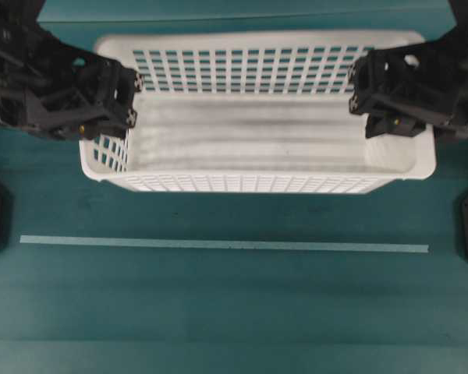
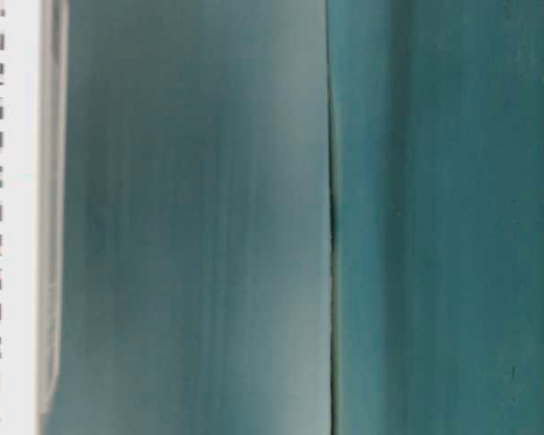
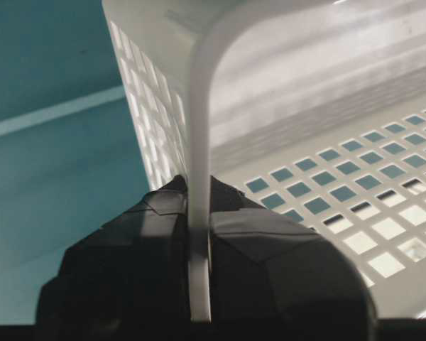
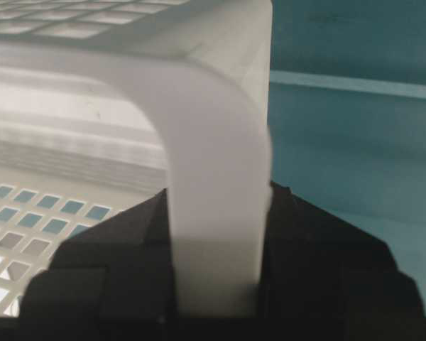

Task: Lift the white basket with both hands.
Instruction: 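Lift the basket upward with both grippers holding the rims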

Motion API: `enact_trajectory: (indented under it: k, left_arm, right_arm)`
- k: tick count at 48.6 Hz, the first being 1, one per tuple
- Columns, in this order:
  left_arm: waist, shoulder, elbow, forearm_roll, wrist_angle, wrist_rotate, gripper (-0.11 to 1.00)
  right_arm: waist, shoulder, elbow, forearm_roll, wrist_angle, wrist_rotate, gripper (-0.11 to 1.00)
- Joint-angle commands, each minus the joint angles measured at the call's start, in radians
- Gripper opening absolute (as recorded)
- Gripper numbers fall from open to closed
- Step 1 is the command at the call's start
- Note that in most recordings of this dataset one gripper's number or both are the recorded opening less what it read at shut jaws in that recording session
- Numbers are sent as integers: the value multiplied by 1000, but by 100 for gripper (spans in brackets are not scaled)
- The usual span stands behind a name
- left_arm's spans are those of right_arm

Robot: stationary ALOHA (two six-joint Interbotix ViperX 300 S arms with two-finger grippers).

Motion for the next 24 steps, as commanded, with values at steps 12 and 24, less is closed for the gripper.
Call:
enact_trajectory:
  k: [12, 24]
  left_arm:
    - [6, 18, -129, -3, 97, 81, -2]
    - [14, 31, -216, -2, 147, 97, -2]
  right_arm:
    - [21, 32, -141, -41, 106, -32, 20]
    - [29, 55, -213, -46, 129, -57, 20]
